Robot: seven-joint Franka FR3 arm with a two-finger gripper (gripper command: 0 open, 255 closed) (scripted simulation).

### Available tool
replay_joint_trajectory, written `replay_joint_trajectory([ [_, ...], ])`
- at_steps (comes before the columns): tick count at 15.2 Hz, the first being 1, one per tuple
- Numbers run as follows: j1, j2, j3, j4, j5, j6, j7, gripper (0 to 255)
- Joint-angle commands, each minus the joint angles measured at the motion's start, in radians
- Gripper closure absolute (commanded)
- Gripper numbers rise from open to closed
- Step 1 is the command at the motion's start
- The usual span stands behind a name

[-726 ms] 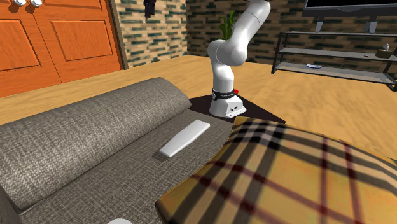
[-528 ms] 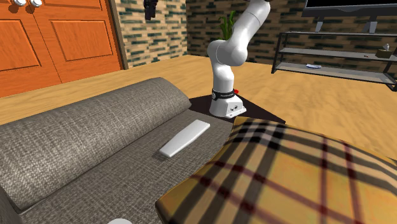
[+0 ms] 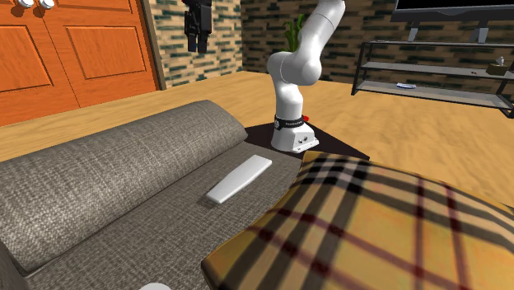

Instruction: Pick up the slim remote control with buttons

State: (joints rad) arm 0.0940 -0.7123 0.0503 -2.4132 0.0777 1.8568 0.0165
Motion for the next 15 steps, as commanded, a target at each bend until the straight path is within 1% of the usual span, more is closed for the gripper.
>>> replay_joint_trajectory([
  [1,0.020,0.034,0.027,-0.020,0.010,0.044,0.004,0],
  [8,0.091,0.150,0.126,-0.085,0.040,0.189,0.023,0],
  [15,0.153,0.307,0.228,-0.114,0.051,0.338,0.051,0],
])
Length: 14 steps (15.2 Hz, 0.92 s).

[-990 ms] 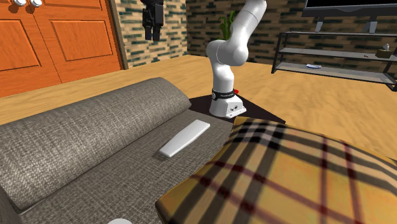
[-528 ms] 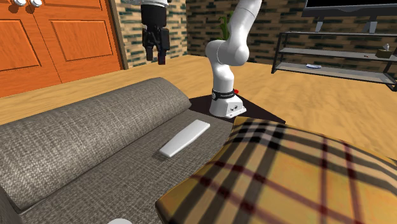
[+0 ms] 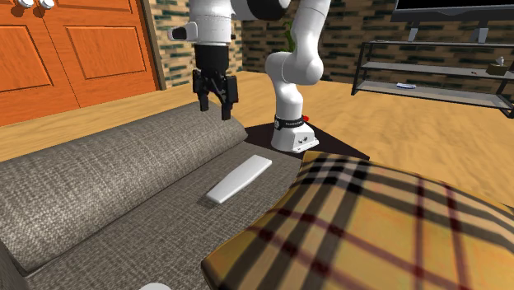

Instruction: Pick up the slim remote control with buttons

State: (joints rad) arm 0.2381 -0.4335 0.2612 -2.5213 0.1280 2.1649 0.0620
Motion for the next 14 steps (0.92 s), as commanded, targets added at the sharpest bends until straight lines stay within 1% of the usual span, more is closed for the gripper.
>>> replay_joint_trajectory([
  [1,0.017,0.054,0.032,-0.007,0.000,0.051,0.011,0],
  [5,0.044,0.163,0.091,-0.004,-0.016,0.134,0.039,0],
  [9,0.066,0.285,0.149,0.011,-0.055,0.213,0.081,0],
  [14,0.065,0.351,0.161,-0.003,-0.088,0.284,0.107,0],
])
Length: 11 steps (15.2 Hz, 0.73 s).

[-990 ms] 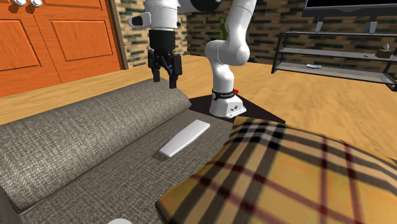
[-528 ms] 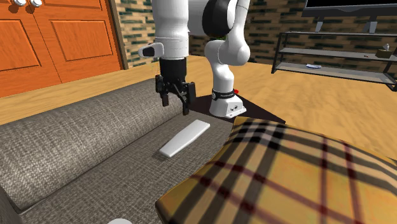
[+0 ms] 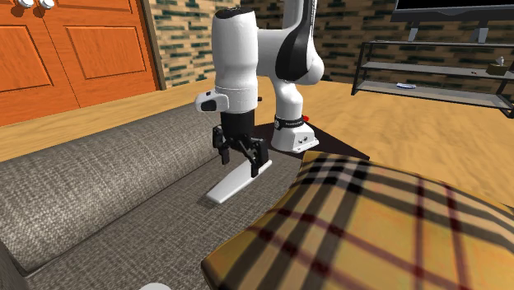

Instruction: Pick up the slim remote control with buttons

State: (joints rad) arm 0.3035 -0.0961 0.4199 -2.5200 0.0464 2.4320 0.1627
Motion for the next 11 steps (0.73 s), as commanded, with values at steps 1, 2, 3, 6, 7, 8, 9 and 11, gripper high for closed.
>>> replay_joint_trajectory([
  [1,-0.001,0.026,0.003,-0.008,-0.014,0.032,0.012,0],
  [2,-0.003,0.039,0.004,-0.011,-0.022,0.048,0.018,0],
  [3,-0.004,0.052,0.005,-0.014,-0.030,0.063,0.024,0],
  [6,-0.004,0.058,0.005,-0.016,-0.035,0.070,0.028,255],
  [7,-0.004,0.059,0.005,-0.015,-0.035,0.070,0.028,255],
  [8,-0.003,0.058,0.005,-0.015,-0.035,0.070,0.028,255],
  [9,-0.004,0.058,0.005,-0.015,-0.035,0.069,0.028,255],
  [11,-0.004,0.059,0.005,-0.015,-0.035,0.070,0.028,255],
])
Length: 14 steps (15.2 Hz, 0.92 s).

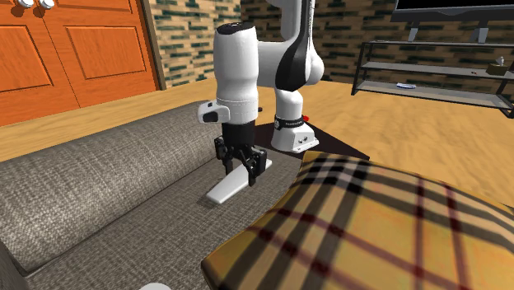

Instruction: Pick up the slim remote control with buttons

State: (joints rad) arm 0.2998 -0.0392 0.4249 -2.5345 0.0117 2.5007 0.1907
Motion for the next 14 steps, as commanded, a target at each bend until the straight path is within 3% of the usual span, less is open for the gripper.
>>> replay_joint_trajectory([
  [1,0.000,0.001,0.000,-0.001,0.000,0.001,0.000,255],
  [4,0.000,0.002,0.000,-0.002,-0.001,0.003,0.000,255],
  [14,0.009,-0.117,-0.010,0.039,0.064,-0.149,-0.050,255],
])
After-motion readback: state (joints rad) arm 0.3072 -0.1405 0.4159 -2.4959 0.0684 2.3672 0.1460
